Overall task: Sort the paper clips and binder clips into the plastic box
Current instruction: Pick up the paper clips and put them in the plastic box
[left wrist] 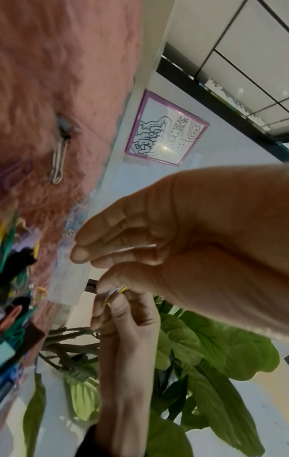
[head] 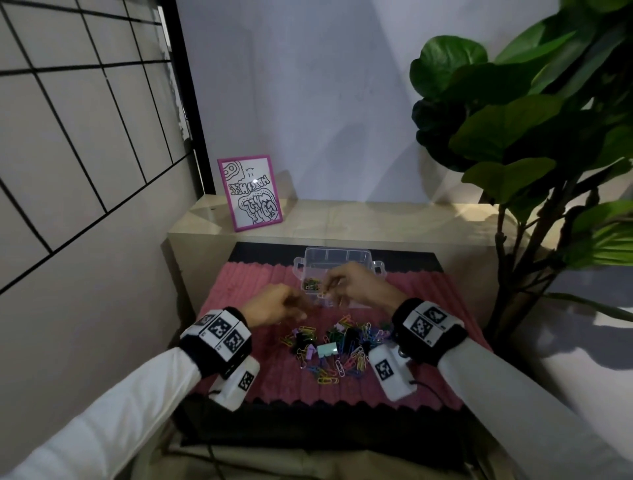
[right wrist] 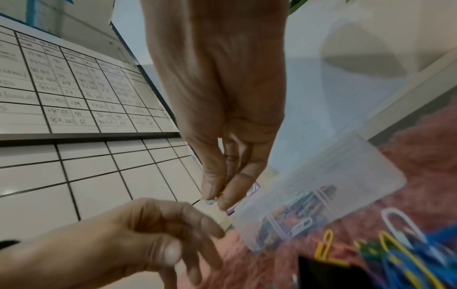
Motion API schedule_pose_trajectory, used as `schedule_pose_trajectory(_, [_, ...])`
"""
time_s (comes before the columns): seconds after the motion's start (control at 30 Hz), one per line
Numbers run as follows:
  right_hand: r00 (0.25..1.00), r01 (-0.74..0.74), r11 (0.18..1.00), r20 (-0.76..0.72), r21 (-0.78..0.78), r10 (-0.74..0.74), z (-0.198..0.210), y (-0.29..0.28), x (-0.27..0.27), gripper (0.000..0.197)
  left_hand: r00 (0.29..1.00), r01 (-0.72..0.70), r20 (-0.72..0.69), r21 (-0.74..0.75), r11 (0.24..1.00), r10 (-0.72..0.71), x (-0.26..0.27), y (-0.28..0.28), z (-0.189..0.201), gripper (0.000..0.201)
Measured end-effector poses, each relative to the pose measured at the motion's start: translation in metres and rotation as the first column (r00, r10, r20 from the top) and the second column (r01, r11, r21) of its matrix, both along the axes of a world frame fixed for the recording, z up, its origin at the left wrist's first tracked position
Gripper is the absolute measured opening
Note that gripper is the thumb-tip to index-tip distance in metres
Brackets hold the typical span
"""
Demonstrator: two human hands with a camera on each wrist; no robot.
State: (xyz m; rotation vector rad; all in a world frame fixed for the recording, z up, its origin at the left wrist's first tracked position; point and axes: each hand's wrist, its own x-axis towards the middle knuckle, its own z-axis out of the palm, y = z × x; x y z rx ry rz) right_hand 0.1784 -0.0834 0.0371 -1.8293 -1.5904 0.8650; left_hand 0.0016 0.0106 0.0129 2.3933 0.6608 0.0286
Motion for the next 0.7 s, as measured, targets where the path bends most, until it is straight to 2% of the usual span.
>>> schedule_pose_trajectory(0.1, [0.991, 0.133, 0.985, 0.000, 0.105, -0.134, 0.004, 0.016, 0.012, 0.012, 0.999, 0.047, -0.006, 0.126, 0.991, -0.047, 0.000, -0.002, 0.000, 0.019])
schedule_pose_trajectory(0.17, [0.979, 0.198, 0.965, 0.013, 0.171, -0.203, 0.006, 0.027, 0.015, 0.013, 0.997, 0.083, -0.012, 0.155, 0.984, -0.082, 0.000, -0.007, -0.004, 0.019])
schedule_pose_trajectory(0.27, [0.967, 0.194, 0.966, 0.131, 0.170, -0.218, 0.005, 0.037, 0.014, 0.018, 0.989, 0.139, -0.065, 0.154, 0.978, -0.130, 0.003, -0.017, -0.012, 0.023])
schedule_pose_trajectory(0.37, [0.917, 0.085, 0.985, 0.375, 0.150, -0.136, 0.004, 0.031, 0.009, 0.023, 0.974, 0.197, -0.152, 0.181, 0.964, -0.171, 0.002, -0.022, -0.017, 0.033])
schedule_pose_trajectory(0.47, [0.900, -0.038, 0.976, 0.432, 0.215, -0.060, 0.005, 0.013, 0.002, 0.021, 0.971, 0.196, -0.173, 0.163, 0.967, -0.168, -0.002, -0.020, -0.018, 0.026])
schedule_pose_trajectory(0.53, [0.868, -0.176, 0.978, 0.486, 0.113, 0.100, 0.004, 0.000, 0.000, 0.018, 0.972, 0.187, -0.172, 0.149, 0.971, -0.161, -0.002, -0.016, -0.018, 0.022])
schedule_pose_trajectory(0.6, [0.799, -0.248, 0.967, 0.553, -0.058, 0.238, -0.003, -0.011, 0.001, 0.019, 0.970, 0.181, -0.183, 0.103, 0.978, -0.160, 0.000, -0.012, -0.016, 0.025])
schedule_pose_trajectory(0.7, [0.707, -0.290, 0.950, 0.643, -0.116, 0.294, -0.020, -0.018, 0.004, 0.021, 0.967, 0.136, -0.212, -0.029, 0.990, -0.139, 0.001, -0.007, -0.011, 0.030])
